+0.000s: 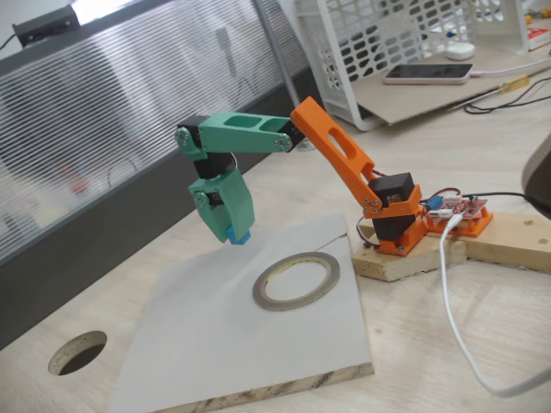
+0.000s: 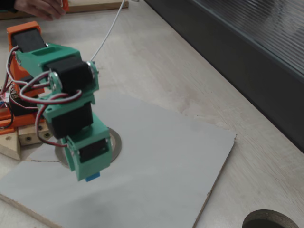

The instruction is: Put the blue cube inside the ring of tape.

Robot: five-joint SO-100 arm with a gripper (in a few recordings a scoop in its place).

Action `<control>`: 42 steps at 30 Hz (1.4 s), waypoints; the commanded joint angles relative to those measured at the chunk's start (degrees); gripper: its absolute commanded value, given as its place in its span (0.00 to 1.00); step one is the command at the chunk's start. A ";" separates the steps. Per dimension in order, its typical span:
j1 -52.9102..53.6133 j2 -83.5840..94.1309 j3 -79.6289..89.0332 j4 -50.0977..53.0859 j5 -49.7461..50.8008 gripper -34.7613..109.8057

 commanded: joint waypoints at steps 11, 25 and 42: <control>0.35 20.83 16.26 0.18 0.26 0.32; -7.21 40.34 45.88 0.00 0.79 0.32; -16.96 51.50 64.25 -12.22 0.44 0.32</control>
